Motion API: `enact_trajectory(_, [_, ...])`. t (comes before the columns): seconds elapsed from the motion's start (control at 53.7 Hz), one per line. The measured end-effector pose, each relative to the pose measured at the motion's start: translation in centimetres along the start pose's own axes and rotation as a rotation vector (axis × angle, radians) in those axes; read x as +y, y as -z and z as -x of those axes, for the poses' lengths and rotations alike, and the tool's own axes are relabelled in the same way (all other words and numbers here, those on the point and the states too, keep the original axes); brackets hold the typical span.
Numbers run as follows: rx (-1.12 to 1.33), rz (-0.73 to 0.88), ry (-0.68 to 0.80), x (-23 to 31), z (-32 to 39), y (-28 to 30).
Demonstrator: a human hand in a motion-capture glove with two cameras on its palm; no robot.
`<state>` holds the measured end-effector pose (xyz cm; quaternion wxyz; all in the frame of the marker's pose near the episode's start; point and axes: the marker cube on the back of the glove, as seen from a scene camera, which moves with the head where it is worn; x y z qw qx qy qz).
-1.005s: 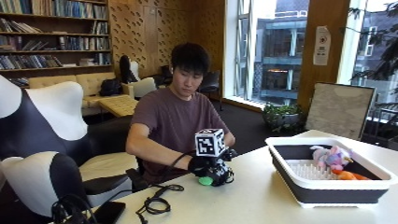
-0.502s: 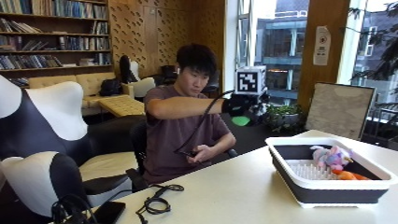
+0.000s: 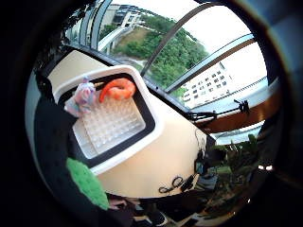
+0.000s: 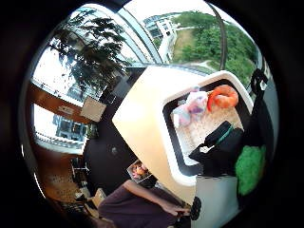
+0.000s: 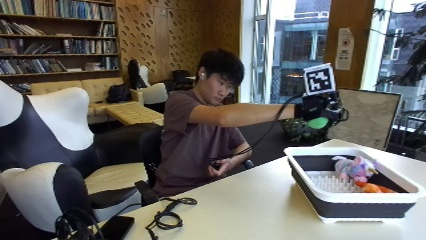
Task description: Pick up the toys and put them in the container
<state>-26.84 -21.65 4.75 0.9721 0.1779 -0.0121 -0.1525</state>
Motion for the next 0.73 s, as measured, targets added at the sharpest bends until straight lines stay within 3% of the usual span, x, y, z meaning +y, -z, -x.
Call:
enact_trajectory(0.112, [-0.022, 0.025, -0.122, -1.1, 0.3, -3.8])
enact_trajectory(0.205, [0.168, 0.285, -0.010, -0.1, -2.2, -7.6])
enact_trajectory(0.26, [-0.016, 0.381, -0.032, 0.1, -0.7, -8.5])
enact_trajectory(0.316, [-0.190, 0.362, -0.070, -0.1, 0.1, -8.3])
enact_trajectory(0.409, [-0.196, 0.324, -0.079, -0.1, -0.4, -7.7])
enact_trajectory(0.484, [-0.108, 0.328, -0.054, 0.4, -0.9, -7.4])
enact_trajectory(0.595, [0.240, 0.342, -0.049, 1.3, -4.1, -7.1])
enact_trajectory(0.726, [0.249, 0.324, 0.006, 2.4, -4.9, -5.7])
